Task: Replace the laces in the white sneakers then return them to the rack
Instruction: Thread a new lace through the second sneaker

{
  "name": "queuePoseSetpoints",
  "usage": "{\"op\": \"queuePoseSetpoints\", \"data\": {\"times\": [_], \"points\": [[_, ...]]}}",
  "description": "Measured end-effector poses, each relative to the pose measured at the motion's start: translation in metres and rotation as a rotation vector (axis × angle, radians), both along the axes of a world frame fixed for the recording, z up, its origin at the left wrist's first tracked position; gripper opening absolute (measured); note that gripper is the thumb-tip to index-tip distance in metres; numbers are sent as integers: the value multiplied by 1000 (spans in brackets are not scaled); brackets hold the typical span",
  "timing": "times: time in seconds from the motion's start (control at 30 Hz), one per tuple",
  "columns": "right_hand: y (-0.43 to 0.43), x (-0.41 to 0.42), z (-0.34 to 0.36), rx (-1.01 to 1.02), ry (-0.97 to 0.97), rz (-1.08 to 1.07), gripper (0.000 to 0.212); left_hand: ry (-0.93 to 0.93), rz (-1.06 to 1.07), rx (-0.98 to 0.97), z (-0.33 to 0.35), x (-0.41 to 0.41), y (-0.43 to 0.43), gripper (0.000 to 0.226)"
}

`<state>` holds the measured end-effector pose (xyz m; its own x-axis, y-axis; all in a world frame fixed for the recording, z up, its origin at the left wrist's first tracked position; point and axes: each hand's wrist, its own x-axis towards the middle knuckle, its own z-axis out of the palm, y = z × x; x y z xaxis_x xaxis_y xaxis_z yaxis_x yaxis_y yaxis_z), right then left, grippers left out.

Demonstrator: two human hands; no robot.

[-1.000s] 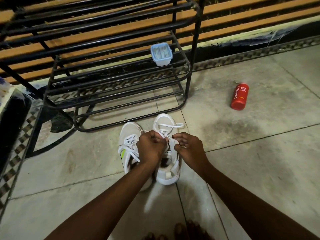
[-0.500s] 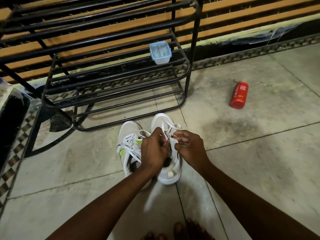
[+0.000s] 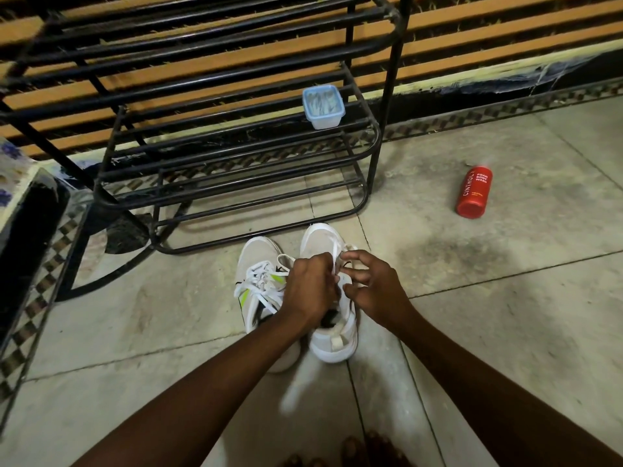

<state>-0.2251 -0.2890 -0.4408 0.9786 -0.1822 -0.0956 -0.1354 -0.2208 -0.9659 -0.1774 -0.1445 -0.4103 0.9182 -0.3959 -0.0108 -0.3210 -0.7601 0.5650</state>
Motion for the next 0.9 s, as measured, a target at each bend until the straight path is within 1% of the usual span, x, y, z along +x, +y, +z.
{"op": "queuePoseSetpoints", "data": {"times": [0.1,0.2,0.33,0.47,0.6,0.67,0.77,0.8,0.83,0.9], "points": [[4,-2,-3,13,-20,-28,51,53,48,-94,0,1,2,16],[6,-2,-5,13,-38,-45,49,50,61,-150,0,4,2,23],[4,-2,-7,10,-18,-54,50,-17,86,-166,-5,6,4,23],[5,-1,-9,12,-31,-59,51,33,126,-256,-7,4,3,26],[3,-1,-10,6,-28,-40,50,104,296,-306,-9,7,1,25],[2,0,-12,16,-30,-28,44,175,352,-337,-8,9,1,25],[1,1,-14,109,-19,-59,22,222,365,-328,-8,12,1,27],[1,1,-15,134,-9,-77,18,227,361,-312,-8,13,1,28],[0,2,-16,130,-8,-93,19,230,358,-297,-8,14,1,28],[0,5,-16,18,-35,-105,20,234,362,-280,-8,15,2,28]]}}
